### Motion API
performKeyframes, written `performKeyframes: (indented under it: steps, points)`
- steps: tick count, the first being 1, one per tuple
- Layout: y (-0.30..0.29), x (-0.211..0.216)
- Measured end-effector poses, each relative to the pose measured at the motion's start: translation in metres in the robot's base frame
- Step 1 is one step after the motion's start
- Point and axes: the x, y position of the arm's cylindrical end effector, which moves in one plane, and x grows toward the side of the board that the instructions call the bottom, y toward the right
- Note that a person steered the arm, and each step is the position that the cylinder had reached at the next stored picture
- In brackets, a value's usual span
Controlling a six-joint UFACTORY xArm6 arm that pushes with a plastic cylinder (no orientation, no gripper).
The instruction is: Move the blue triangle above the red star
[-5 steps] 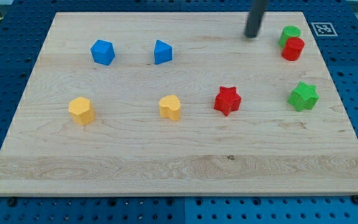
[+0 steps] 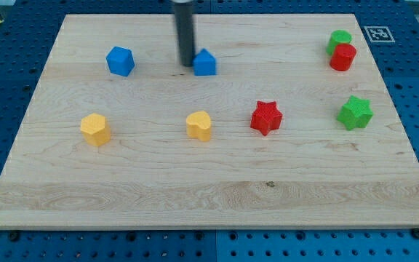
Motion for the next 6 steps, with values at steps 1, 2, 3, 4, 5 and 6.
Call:
performKeyframes:
  steps: [1,2,3,4,5,6]
  points:
    - [0.094,0.001]
    - [0.106,0.003]
    - [0.068,0.004]
    - [0.036,0.021]
    - [0.051,0.068]
    - [0.114,0.075]
